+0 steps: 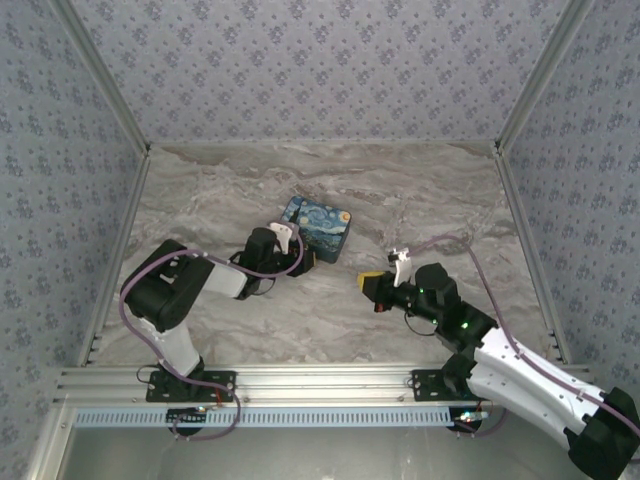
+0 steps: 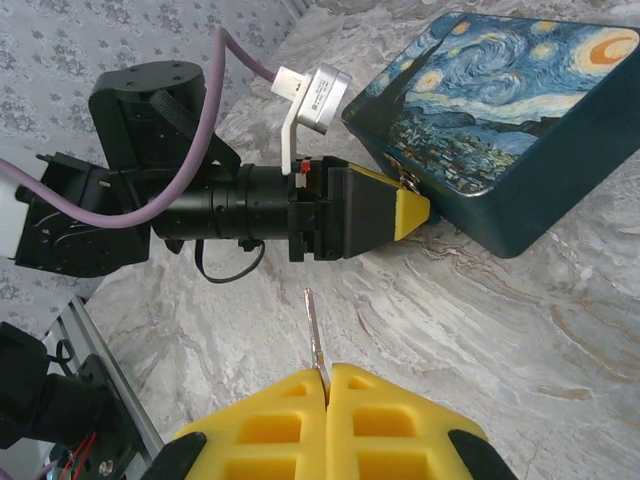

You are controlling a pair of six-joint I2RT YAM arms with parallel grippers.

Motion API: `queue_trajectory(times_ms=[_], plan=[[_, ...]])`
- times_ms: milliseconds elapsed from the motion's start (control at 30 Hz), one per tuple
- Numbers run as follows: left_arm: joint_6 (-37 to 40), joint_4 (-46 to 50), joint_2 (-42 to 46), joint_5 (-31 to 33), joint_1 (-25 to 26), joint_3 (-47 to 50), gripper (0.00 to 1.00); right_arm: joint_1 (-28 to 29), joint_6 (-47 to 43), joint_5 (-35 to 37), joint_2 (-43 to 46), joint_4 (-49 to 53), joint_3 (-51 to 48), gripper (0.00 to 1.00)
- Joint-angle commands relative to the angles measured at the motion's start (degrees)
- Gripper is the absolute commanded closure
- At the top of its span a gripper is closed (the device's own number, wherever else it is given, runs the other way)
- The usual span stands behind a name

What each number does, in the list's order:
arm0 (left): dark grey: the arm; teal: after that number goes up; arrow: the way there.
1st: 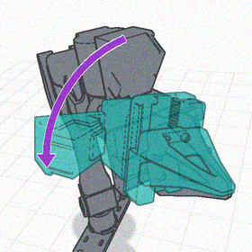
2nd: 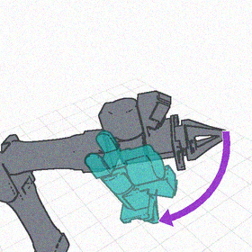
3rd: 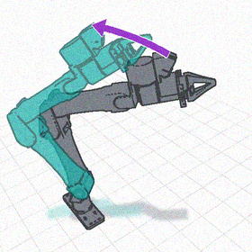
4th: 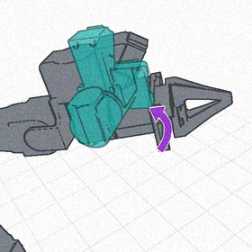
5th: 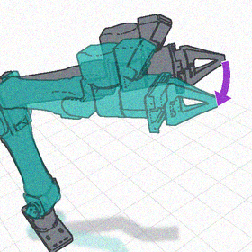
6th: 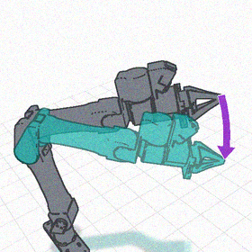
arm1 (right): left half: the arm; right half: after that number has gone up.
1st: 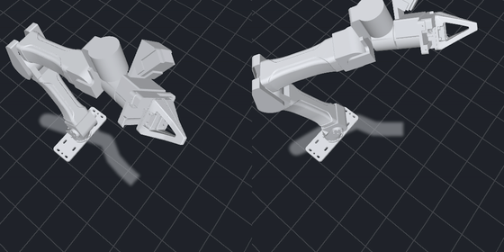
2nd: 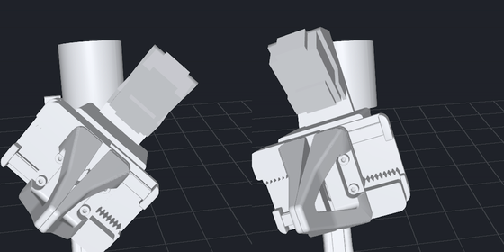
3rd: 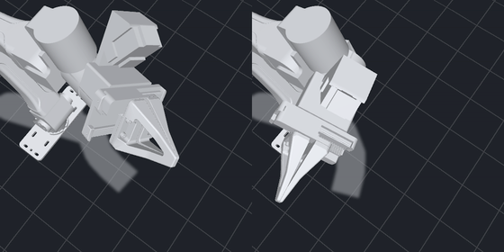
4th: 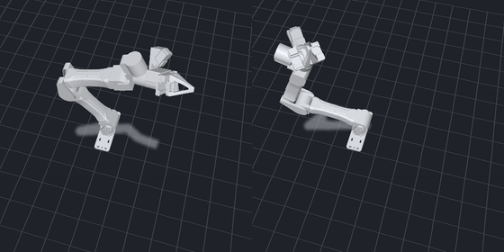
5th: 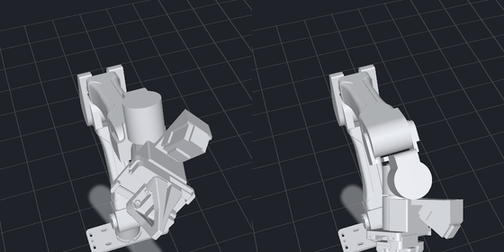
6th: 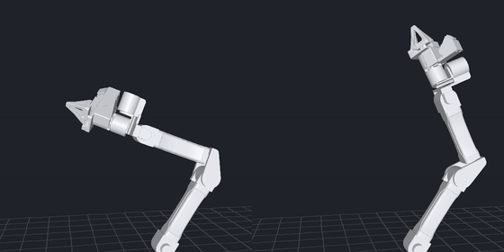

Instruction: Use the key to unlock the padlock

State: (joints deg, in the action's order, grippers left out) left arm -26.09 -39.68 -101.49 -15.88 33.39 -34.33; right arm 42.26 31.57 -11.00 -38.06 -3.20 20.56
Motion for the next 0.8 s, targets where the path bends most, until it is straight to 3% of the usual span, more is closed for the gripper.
queue_trajectory(times_ms=[0,233,500,767], plan=[[-0.7,1.0,-1.2,1.5,0.6,-2.0,0.51,0.0,1.4,1.7,-0.1,-1.2,-1.1,1.0],[-1.3,-0.3,-2.1,1.6,0.6,-2.1,0.51,-2.9,4.0,-3.4,-10.7,-10.9,1.6,1.0],[-1.2,0.1,-1.9,1.6,0.7,-2.3,0.51,-8.3,9.6,-12.7,-34.0,-28.2,10.6,1.0],[-1.3,0.3,-1.3,1.9,0.7,-1.8,0.51,-11.2,12.7,-14.6,-53.5,-31.2,23.6,1.0]])
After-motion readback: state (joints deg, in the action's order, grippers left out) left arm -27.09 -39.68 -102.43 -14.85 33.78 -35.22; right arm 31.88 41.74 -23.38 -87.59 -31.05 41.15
